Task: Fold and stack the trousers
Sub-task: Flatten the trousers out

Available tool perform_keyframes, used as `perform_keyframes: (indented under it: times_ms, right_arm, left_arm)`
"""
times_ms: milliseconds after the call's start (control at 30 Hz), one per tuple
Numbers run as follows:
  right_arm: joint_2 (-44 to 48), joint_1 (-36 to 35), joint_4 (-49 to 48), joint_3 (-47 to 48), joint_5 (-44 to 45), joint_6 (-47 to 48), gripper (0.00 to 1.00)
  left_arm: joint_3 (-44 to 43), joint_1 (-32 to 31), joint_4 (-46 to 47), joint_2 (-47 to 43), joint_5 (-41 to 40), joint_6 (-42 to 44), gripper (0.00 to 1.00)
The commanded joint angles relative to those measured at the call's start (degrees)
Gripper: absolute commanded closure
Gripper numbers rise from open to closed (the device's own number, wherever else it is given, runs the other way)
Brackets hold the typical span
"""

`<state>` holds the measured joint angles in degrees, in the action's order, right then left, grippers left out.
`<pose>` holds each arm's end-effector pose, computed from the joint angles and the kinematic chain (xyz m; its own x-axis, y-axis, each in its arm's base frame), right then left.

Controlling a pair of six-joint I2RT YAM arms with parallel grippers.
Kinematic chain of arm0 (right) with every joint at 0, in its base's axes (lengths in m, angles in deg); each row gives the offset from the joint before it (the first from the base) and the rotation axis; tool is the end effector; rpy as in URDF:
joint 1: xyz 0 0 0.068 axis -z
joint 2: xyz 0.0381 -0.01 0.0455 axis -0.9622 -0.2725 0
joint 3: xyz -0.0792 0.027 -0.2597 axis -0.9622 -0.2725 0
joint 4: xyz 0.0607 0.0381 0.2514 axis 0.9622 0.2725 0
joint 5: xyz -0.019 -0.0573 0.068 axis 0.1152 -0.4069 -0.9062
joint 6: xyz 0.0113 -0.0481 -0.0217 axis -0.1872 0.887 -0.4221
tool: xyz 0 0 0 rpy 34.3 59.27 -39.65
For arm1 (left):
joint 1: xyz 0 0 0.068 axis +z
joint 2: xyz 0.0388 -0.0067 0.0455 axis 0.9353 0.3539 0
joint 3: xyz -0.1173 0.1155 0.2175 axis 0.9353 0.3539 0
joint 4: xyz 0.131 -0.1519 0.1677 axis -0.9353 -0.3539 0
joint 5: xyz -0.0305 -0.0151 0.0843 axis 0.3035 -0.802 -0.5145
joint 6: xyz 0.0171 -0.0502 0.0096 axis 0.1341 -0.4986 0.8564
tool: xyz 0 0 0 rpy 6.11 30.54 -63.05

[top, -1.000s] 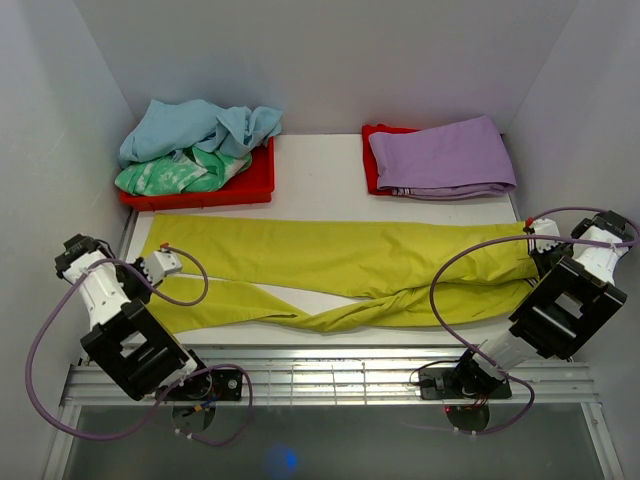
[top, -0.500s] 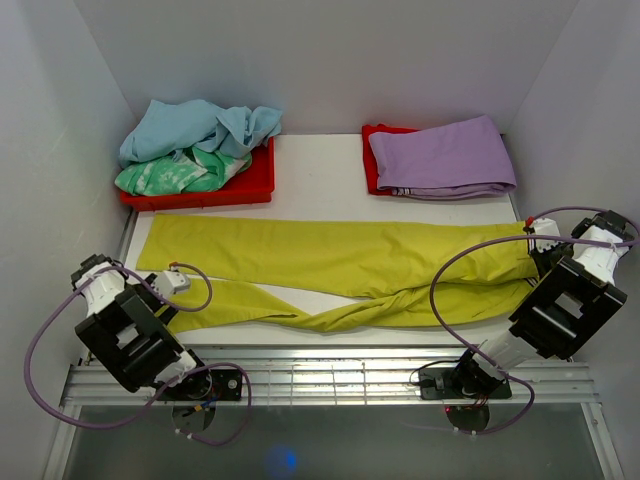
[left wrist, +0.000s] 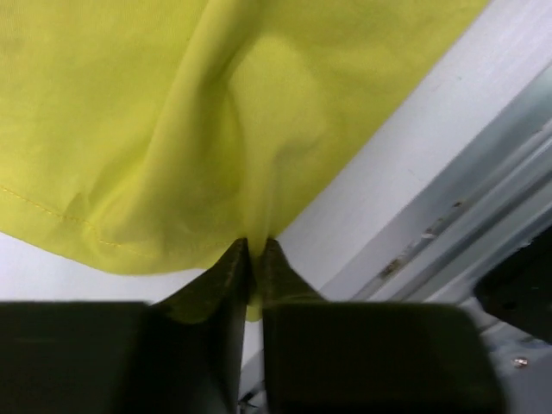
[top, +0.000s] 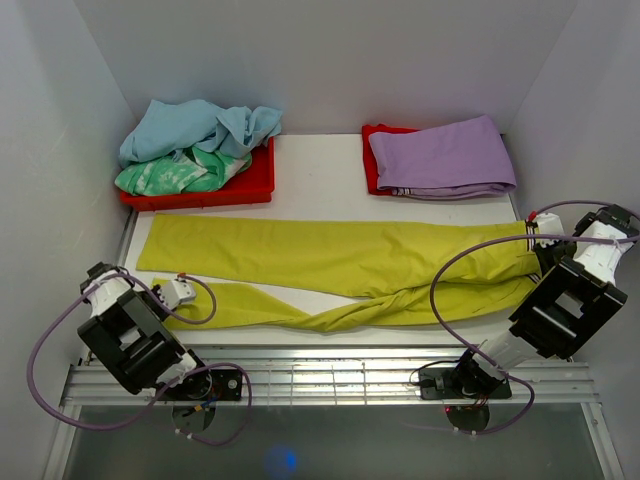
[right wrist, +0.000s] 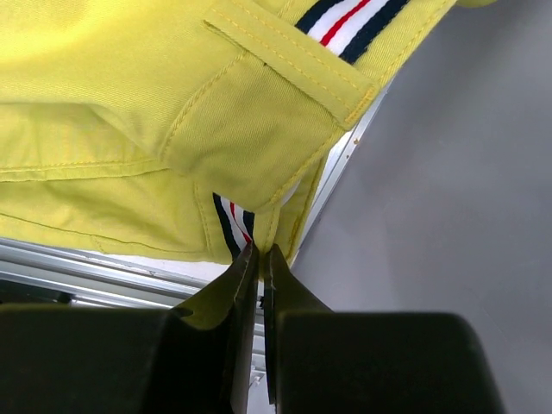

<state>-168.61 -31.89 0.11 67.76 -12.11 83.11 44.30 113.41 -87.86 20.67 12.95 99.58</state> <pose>0.2199 -0.1930 0.2439 -0.8736 -0.4286 -0.2304 -0.3993 0.9020 -0.1640 0.1369 0.1193 0.1620 -0.4750 0.8340 -0.2807 0.8680 0.4966 0.0065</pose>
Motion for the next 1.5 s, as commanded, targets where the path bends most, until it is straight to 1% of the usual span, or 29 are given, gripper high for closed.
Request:
perform_keyframes:
  times_ms: [0,33,67,100,133,200,333,400,433,533,567,600,733,800,833,900,933,967,1000,1033,1067,1100,1167,1200,1267,1300,1367,1433,1467]
  right_arm:
    - [0.57,0.06,0.27,2.25,-0.47,1.26,0.92]
    - [0.75,0.06,0.00,1.90,-0.39,1.44,0.92]
    - [0.92,0.06,-0.26,1.11,-0.39,1.61,0.92]
    - [1.27,0.06,-0.79,0.67,-0.47,1.70,0.92]
    - [1.28,0.06,-0.88,0.40,-0.47,1.70,0.92]
    - [1.28,0.06,-0.97,0.05,-0.56,2.05,0.92]
    - [1.45,0.06,-1.49,-0.22,-0.13,3.02,0.92]
    - [1.63,0.15,-1.84,-0.48,0.14,3.37,0.92]
    - [1.71,0.15,-2.11,-0.92,0.58,3.81,0.92]
    - [2.33,0.50,-4.65,-2.49,1.37,4.60,0.92]
    - [2.50,0.76,-6.49,-2.85,1.63,4.95,0.92]
    - [2.59,0.94,-7.55,-3.38,1.90,5.30,0.92]
    - [2.51,1.46,-10.98,-6.19,3.30,7.06,0.92]
    - [2.24,1.38,-11.69,-7.25,3.22,6.80,0.92]
    - [1.98,1.29,-11.69,-7.42,3.04,6.45,0.92]
    - [0.93,0.76,-11.60,-7.25,3.30,5.31,0.92]
    - [0.58,0.68,-11.25,-7.07,3.74,4.87,0.92]
    - [0.22,0.59,-10.99,-6.81,3.74,4.69,0.92]
    - [-0.13,0.59,-10.90,-6.64,3.92,4.60,0.92]
    - [-0.22,0.59,-10.64,-6.46,4.44,4.60,0.92]
    - [-0.22,0.50,-10.64,-6.46,4.62,4.60,0.92]
    - [-0.22,0.50,-10.64,-6.46,4.88,4.69,0.92]
    - [-0.31,0.32,-10.64,-6.46,5.33,4.87,0.92]
    - [-0.31,0.32,-10.55,-6.20,5.50,4.87,0.92]
    - [-0.57,0.15,-10.28,-6.02,5.77,4.69,0.92]
    - [-0.66,0.06,-10.20,-5.84,6.03,4.60,0.92]
    - [-0.83,-0.12,-9.67,-5.84,6.03,4.25,0.92]
    - [-0.75,-0.20,-9.67,-5.93,6.03,4.08,0.92]
    - [-0.66,-0.20,-9.49,-6.02,6.03,4.08,0.92]
  left_arm:
    - [-1.67,0.42,-7.47,-2.14,0.63,1.33,0.88]
    - [-4.21,0.51,-9.87,-2.50,3.17,0.44,0.97]
    - [-10.24,0.51,-12.59,-2.60,4.41,-0.78,1.00]
    - [-13.52,0.42,-18.53,-2.34,5.47,-3.23,1.00]
    - [-16.86,0.51,-21.38,-0.85,6.44,-4.82,1.00]
    - [-24.15,0.60,-23.87,0.39,7.50,-10.78,1.00]
    - [-23.14,3.05,-23.78,-3.73,3.37,-11.86,1.00]
    - [-23.31,3.58,-23.87,-4.53,2.40,-14.67,1.00]
    - [-24.36,4.72,-23.87,-4.27,2.49,-18.34,1.00]
    - [-26.55,8.40,-23.95,-0.24,2.49,-24.68,1.00]
    - [-27.17,9.29,-23.87,1.34,2.49,-29.05,1.00]
    - [-27.70,10.25,-24.04,4.67,2.14,-31.01,1.00]
    - [-29.03,11.76,-24.04,10.14,0.91,-34.99,1.00]
    - [-28.41,10.01,-23.87,11.55,0.56,-35.94,1.00]
    - [-28.84,7.13,-23.87,13.90,1.25,-37.61,1.00]
    - [-32.79,2.30,-23.78,17.51,3.01,-44.08,1.00]
    - [-34.89,0.79,-23.78,21.27,4.06,-46.13,1.00]
    - [-37.26,-0.53,-23.60,23.14,6.86,-48.15,1.00]
    - [-42.68,-1.68,-23.69,24.98,8.36,-50.17,1.00]
    - [-45.52,-3.86,-23.60,27.09,9.60,-54.28,1.00]
    - [-48.33,-5.02,-23.69,30.85,11.18,-56.15,1.00]
    - [-53.41,-7.46,-23.60,32.63,11.80,-57.82,1.00]
    - [-57.31,-10.03,-22.99,37.71,11.46,-62.13,0.94]
    - [-59.06,-12.47,-20.81,39.22,10.41,-63.97,0.86]
    - [-59.96,-14.34,-18.26,43.43,8.91,-67.67,0.73]
    - [-60.31,-16.00,-14.59,44.50,6.73,-68.90,0.59]
    - [-61.10,-16.80,-11.93,46.09,6.09,-70.57,0.39]
    - [-61.28,-16.89,-7.80,45.31,5.66,-71.19,0.30]
    - [-60.76,-16.81,-6.39,44.26,5.57,-70.15,0.29]
